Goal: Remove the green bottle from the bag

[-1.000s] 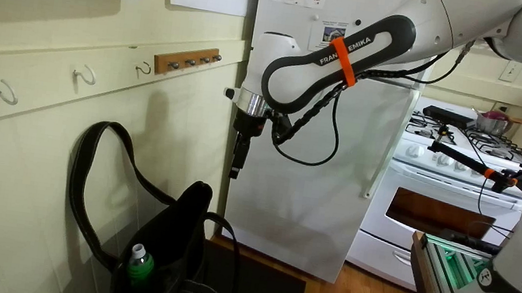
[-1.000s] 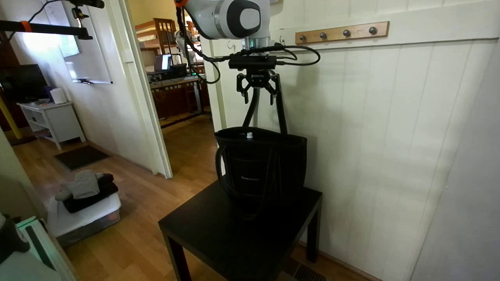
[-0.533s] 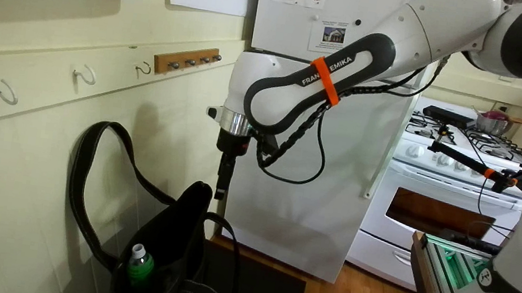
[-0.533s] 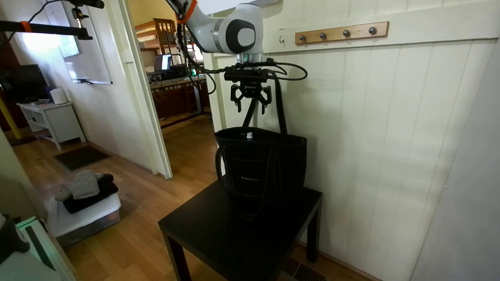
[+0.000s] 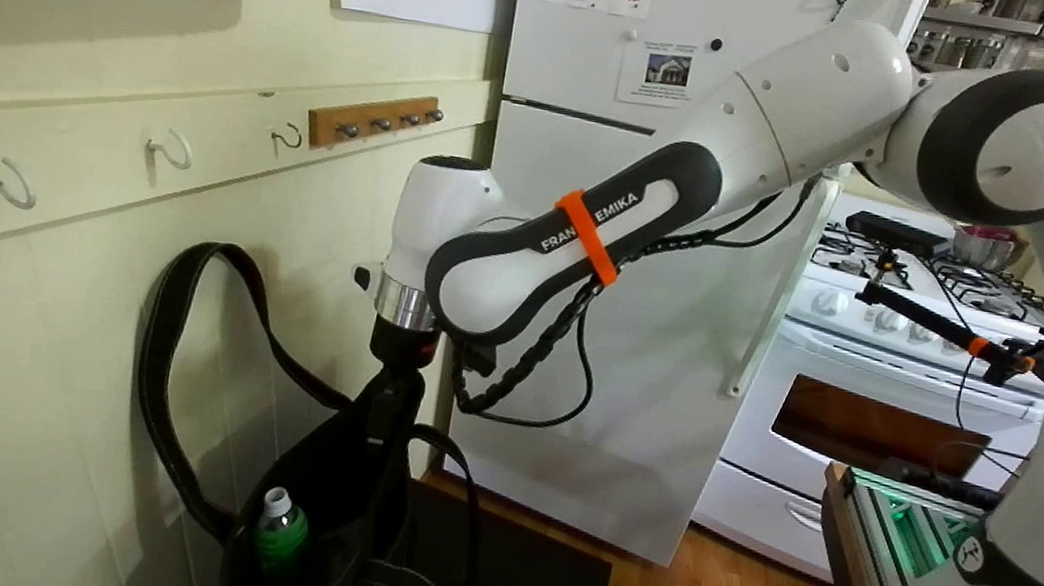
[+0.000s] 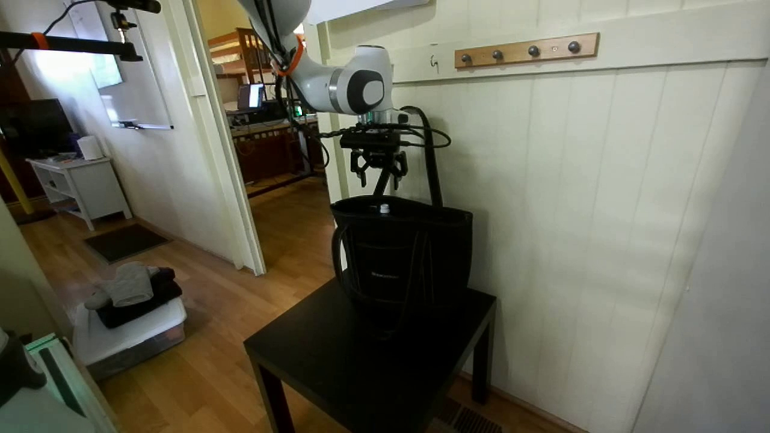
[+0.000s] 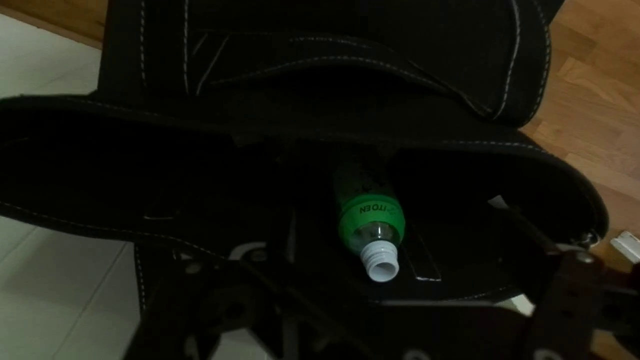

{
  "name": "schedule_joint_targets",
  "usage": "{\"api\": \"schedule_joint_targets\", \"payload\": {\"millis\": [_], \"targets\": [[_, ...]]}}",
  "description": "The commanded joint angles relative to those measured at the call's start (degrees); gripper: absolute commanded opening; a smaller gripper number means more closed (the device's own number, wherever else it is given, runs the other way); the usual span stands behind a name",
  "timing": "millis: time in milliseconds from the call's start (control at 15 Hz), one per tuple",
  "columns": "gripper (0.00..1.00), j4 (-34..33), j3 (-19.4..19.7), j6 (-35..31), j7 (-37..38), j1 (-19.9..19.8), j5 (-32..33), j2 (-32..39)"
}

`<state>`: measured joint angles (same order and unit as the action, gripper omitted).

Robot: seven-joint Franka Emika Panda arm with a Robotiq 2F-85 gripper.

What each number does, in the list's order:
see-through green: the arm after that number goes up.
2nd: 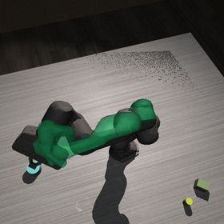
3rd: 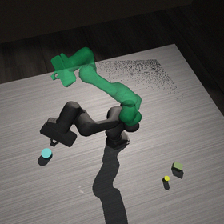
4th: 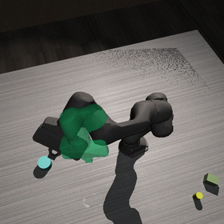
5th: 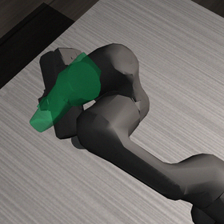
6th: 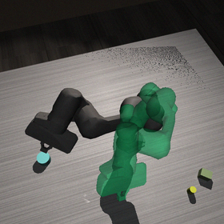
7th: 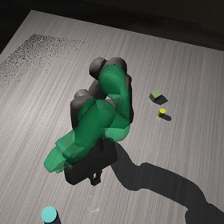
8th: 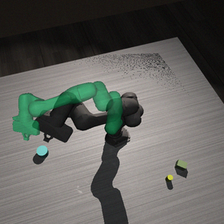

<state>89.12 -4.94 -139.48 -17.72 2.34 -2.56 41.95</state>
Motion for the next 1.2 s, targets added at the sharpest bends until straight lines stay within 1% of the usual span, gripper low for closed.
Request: {"api": "schedule_joint_targets", "payload": {"millis": [0, 67, 267, 533, 667, 933, 1133], "targets": [[1.00, -6.64, -1.24, -0.43, 0.57, 0.35, 1.53, 6.05], [1.00, -2.49, -1.23, -1.72, 1.23, -0.11, 1.26, 2.86], [1.00, -4.90, -1.63, -1.71, 1.14, 0.01, 1.70, 5.20], [1.00, -5.44, -1.62, -1.70, 1.11, -0.03, 1.72, 5.42], [1.00, -7.29, -0.40, -2.05, 3.13, 1.35, 2.68, 7.48], [1.00, -8.29, 0.02, -7.38, 5.69, 2.73, 3.82, 10.25], [1.00, -9.32, -0.95, -12.98, 6.25, 2.91, 3.37, 13.13]]}}
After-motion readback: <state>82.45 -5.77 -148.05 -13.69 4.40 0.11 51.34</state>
